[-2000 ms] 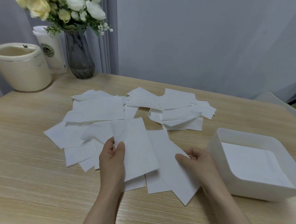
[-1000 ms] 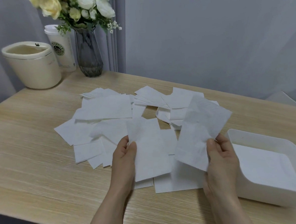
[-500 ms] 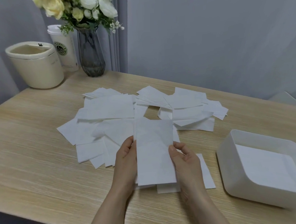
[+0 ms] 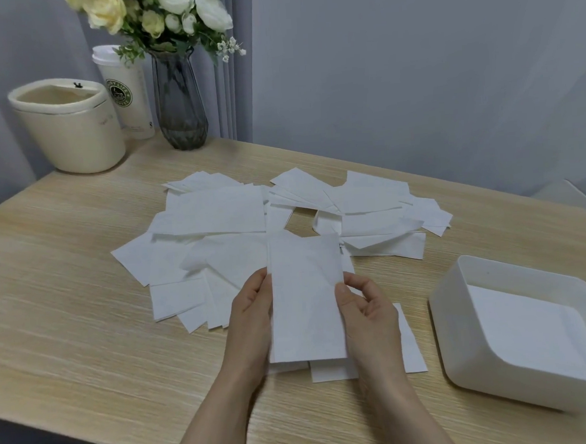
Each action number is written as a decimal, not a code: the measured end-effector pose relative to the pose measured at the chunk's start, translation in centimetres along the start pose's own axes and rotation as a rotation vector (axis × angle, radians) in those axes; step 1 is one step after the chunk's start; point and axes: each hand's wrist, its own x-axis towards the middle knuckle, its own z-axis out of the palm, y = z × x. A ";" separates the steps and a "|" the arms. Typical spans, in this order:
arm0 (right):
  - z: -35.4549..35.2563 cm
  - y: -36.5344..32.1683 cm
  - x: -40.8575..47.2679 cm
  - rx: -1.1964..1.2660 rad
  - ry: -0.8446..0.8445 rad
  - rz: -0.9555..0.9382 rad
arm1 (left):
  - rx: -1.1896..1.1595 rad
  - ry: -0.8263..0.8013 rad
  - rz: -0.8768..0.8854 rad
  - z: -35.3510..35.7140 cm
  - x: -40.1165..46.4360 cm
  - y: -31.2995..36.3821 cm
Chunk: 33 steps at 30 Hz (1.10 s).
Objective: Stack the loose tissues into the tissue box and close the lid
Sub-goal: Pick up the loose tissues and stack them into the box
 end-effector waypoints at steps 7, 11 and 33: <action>0.1 0.1 -0.3 0.040 -0.024 -0.023 | -0.021 0.017 0.004 0.0 0.1 -0.1; 0.0 -0.1 -0.5 0.057 -0.045 -0.043 | -0.011 0.005 0.017 0.0 0.0 -0.1; 0.0 0.6 -0.3 -0.082 0.056 -0.196 | 0.022 0.011 0.035 0.2 -0.1 -0.1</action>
